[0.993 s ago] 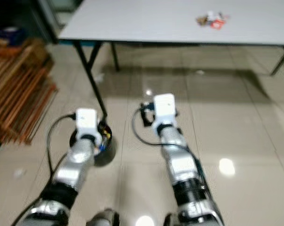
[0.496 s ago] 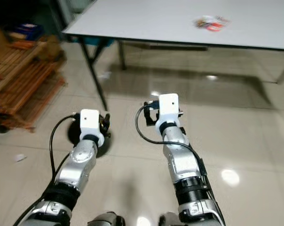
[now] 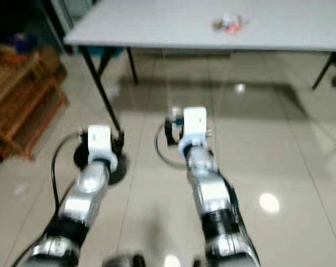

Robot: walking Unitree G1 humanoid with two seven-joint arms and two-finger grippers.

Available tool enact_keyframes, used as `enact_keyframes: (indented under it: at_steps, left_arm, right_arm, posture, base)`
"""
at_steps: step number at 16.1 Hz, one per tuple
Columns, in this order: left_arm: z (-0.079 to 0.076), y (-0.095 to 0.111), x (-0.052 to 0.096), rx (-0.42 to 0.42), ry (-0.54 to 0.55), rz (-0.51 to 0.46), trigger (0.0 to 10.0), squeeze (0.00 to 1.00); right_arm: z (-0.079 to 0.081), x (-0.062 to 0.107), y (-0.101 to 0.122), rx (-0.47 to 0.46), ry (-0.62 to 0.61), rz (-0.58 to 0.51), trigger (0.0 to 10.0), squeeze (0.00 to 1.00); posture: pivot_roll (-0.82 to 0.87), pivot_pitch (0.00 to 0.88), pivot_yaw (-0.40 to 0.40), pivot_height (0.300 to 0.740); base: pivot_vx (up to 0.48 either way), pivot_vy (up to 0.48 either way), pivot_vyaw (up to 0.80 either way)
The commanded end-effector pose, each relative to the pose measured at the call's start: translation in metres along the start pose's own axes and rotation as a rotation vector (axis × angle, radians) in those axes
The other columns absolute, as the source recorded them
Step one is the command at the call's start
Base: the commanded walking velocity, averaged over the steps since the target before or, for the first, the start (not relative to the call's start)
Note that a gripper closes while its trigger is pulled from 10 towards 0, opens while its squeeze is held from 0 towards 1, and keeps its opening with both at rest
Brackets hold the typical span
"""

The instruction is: Picking trash to rubbish bin

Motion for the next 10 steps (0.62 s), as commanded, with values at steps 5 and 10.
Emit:
enact_keyframes:
  at_steps: [5, 10]
  left_arm:
    - [-0.008, 0.009, 0.001, -0.037, -0.03, -0.045, 10.0, 0.0]
    - [-0.012, 0.02, 0.0, -0.045, -0.047, -0.086, 10.0, 0.0]
  right_arm:
    - [-0.007, 0.0, 0.002, -0.022, -0.029, -0.001, 10.0, 0.0]
    - [-0.009, 0.0, 0.015, -0.046, -0.04, -0.066, 10.0, 0.0]
  posture:
    - [0.01, 0.137, 0.056, 0.74]
    - [0.01, 0.131, 0.058, 0.74]
  base:
    - [0.48, 0.0, -0.8]
    - [0.454, 0.0, -0.48]
Point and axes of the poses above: a point about 5 cm out from each wrist's last joint towards the gripper, its own x axis pointing back from the gripper into the wrist, its own y axis along the axis of the wrist's last joint, z = x × y, the point moved 4 cm from there along -x, pointing out of the wrist towards the gripper, and after that the axes turned 10 degrees about -x, right-handed, at the moved point
